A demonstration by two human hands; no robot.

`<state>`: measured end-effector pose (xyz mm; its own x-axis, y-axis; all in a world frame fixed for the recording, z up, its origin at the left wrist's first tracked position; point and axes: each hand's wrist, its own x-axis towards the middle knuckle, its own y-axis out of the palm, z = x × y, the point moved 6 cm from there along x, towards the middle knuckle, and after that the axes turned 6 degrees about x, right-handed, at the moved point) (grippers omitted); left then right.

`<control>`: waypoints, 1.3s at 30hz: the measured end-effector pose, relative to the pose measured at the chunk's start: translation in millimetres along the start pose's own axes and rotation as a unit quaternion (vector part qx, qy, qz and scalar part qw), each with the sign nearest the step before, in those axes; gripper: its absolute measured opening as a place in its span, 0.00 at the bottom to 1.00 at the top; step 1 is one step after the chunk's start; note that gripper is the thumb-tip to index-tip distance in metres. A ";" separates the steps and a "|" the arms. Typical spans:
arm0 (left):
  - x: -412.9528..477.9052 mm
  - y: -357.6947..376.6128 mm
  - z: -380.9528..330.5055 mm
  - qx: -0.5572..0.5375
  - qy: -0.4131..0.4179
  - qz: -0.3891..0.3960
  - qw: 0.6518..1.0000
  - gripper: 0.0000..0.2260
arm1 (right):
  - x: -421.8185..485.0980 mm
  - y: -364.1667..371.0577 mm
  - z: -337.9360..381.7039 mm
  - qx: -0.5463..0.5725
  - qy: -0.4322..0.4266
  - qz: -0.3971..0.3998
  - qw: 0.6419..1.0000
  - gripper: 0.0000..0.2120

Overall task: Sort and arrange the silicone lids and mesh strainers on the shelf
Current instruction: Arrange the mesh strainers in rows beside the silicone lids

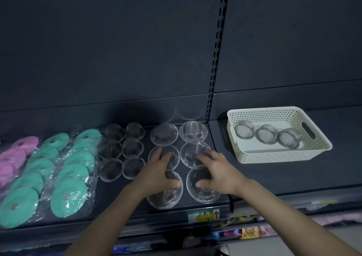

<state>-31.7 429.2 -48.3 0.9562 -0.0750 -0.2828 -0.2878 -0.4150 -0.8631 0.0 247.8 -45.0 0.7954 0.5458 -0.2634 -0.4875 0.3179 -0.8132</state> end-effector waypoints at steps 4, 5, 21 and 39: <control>11.8 -22.5 -38.8 0.019 0.059 -0.051 0.997 0.39 | -6.1 -39.5 -6.4 0.011 -0.013 -0.085 0.996 0.29; 16.4 -26.1 -48.0 0.011 0.068 -0.059 0.996 0.39 | -8.5 -50.9 -9.8 0.010 -0.013 -0.104 0.994 0.27; 105.0 -21.3 -190.6 0.010 0.185 -0.096 0.978 0.24 | -42.3 -156.3 -177.9 -0.030 0.192 -0.183 0.964 0.05; 209.3 45.1 -235.7 0.181 0.142 0.011 0.973 0.15 | -12.6 -156.5 -259.9 -0.134 0.228 -0.047 0.963 0.09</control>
<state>167.9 181.0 -47.8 0.9107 -0.3487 -0.2212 -0.2601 -0.0682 -0.9632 159.8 -10.3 -49.3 0.9369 0.1081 -0.3326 -0.3434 0.1044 -0.9334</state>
